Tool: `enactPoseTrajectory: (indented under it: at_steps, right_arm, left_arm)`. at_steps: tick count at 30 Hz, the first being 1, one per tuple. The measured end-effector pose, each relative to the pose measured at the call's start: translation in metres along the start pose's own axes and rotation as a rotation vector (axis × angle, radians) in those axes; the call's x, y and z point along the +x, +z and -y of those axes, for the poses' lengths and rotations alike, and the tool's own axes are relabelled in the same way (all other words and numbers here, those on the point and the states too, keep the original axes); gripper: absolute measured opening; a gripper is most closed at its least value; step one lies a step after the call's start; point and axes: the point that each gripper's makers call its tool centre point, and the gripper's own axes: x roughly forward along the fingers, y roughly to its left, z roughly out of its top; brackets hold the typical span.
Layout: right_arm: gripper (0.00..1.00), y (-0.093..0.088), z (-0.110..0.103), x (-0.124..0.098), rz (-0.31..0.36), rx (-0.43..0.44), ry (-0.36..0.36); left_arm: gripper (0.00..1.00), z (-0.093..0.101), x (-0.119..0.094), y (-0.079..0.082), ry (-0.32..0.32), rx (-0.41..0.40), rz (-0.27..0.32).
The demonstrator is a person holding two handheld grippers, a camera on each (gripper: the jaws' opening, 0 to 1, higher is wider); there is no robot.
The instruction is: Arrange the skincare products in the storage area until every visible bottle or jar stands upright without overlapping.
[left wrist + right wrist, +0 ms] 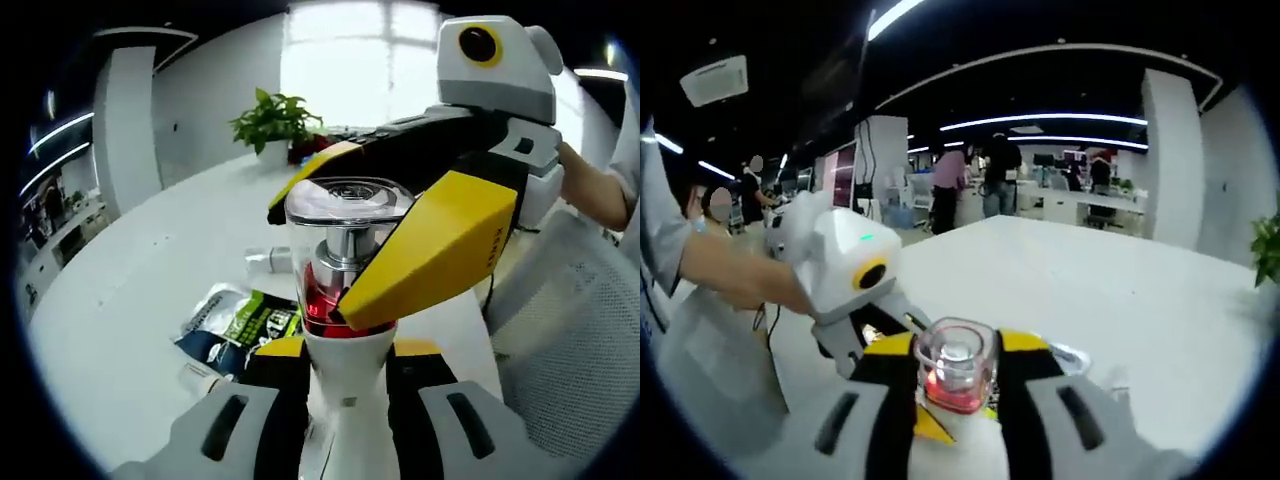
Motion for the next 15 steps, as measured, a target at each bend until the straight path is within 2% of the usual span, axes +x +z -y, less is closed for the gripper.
enactPoseTrajectory:
  at_steps: [6, 10, 15]
  right_arm:
    - [0.3, 0.0, 0.0, 0.0, -0.012, -0.011, -0.016]
    - [0.3, 0.0, 0.001, 0.0, -0.018, -0.007, -0.032]
    - [0.31, 0.0, 0.0, 0.0, -0.025, -0.014, -0.025]
  left_arm:
    - [0.26, -0.001, -0.001, 0.002, 0.01, 0.012, 0.007]
    - [0.28, -0.001, -0.008, 0.025, 0.019, 0.01, 0.095]
    - [0.27, -0.001, -0.008, 0.026, 0.015, 0.046, 0.084]
